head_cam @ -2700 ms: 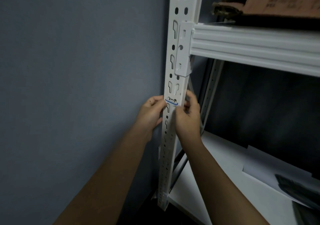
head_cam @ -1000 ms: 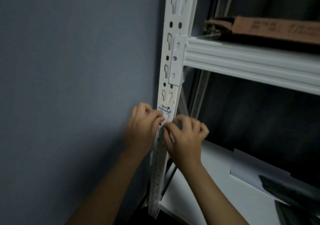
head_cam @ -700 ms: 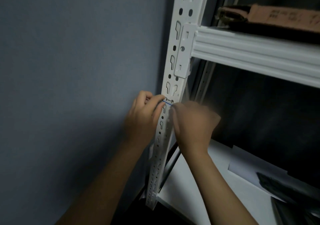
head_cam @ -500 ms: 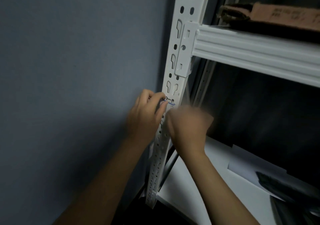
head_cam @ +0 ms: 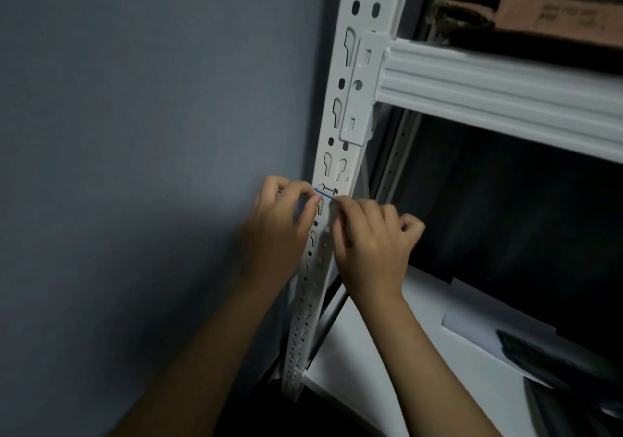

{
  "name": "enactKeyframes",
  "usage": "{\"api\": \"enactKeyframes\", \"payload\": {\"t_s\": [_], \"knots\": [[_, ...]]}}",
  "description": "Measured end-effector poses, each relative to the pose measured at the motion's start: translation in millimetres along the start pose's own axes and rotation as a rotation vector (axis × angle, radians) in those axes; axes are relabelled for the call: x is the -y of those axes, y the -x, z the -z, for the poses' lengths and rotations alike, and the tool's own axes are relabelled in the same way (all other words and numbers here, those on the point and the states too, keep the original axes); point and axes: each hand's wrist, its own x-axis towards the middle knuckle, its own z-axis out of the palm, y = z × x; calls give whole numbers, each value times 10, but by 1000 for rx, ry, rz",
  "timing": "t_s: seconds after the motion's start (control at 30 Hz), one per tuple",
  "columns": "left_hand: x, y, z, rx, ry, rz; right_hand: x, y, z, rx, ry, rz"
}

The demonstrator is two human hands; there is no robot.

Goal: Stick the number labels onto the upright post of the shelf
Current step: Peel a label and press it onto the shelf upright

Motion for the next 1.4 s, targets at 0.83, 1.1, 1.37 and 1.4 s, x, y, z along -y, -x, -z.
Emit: {"api": "enactKeyframes", "payload": {"t_s": [0.83,1.1,1.37,1.4], "knots": [[-459,61,-198,-51,280,458,-99,-240,13,338,-1299,-701],[-525,-67,-93,21,298,604,-128,-244,34,358,-1351,-685],[-564,-103,-78,95,130,541,-105,-221,4,334,-1329,-704],[-565,-103,-94,96,96,531,-100,-219,0,330,-1330,-710]]}}
